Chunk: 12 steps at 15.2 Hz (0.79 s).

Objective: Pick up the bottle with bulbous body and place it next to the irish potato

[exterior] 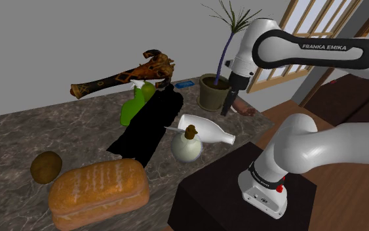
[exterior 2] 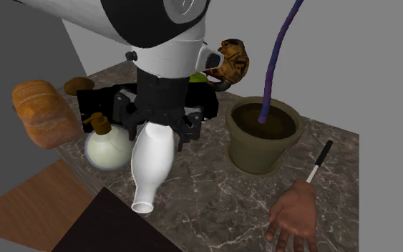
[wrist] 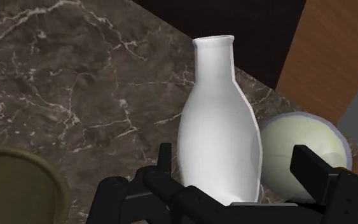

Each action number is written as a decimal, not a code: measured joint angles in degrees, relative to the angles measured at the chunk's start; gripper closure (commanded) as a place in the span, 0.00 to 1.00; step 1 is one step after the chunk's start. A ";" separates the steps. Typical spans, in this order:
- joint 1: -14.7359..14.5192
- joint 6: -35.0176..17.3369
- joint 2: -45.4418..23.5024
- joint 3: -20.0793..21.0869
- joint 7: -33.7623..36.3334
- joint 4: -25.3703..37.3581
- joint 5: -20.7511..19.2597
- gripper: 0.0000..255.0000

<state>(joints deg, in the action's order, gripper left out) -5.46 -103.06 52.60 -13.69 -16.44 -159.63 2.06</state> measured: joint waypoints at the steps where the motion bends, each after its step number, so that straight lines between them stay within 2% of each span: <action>1: -0.02 0.02 0.42 -0.81 -1.43 -1.58 -0.31 0.00; 5: -0.14 -0.67 0.62 -4.02 -7.09 -7.21 -1.69 0.00; 12: -0.71 -6.59 -0.79 -4.80 -8.49 -12.87 -1.76 0.00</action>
<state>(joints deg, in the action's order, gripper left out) -6.17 -109.66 51.81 -18.48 -24.93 -172.49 0.30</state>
